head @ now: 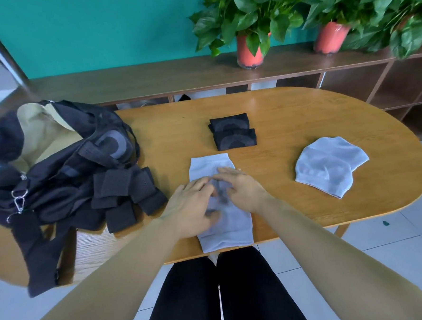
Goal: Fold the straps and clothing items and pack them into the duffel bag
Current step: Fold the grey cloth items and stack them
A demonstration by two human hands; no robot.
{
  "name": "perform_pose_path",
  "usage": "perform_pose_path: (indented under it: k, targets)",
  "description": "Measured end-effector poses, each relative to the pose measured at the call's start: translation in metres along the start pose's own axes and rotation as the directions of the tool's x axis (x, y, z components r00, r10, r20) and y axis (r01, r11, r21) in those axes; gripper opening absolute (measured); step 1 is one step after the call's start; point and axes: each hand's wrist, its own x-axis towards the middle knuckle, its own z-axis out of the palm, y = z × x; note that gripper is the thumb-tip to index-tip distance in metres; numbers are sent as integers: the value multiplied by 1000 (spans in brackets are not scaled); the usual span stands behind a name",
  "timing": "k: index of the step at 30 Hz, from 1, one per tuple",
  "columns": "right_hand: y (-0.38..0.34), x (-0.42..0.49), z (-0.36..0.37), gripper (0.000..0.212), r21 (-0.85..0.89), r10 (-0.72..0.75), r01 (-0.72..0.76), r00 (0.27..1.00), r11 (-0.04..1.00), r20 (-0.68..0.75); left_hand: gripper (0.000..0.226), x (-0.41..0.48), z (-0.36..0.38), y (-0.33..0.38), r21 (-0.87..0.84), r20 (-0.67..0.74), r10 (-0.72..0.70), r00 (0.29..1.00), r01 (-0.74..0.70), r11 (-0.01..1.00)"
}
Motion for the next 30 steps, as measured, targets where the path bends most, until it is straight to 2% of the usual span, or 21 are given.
perform_pose_path:
  k: [3, 6, 11, 20, 25, 30]
  targets:
    - [-1, 8, 4, 52, -138, -2, -15, 993, 990, -121, 75, 20, 0, -7, 54, 0, -133, 991, 133, 990]
    - [-1, 18, 8, 55, -294, 4, -29, 996, 955, -85, 93, 39, 4, -12, 88, 83, -171, 982, 163, 983]
    - [6, 34, 19, 61, -394, 89, -49, 992, 918, 85, 100, 54, 22, -19, 128, 196, -167, 966, 144, 981]
    - [22, 35, 14, 69, -467, 208, -165, 977, 869, 42, 116, 57, 23, -27, 189, 180, -200, 963, 165, 968]
    - [24, 28, 6, 67, -423, 196, -162, 980, 892, 37, 106, 51, 14, -31, 221, 176, -205, 963, 164, 961]
    - [11, -13, 3, 64, -393, 101, -104, 994, 914, -27, 71, 15, 11, -10, 239, 66, -185, 981, 164, 957]
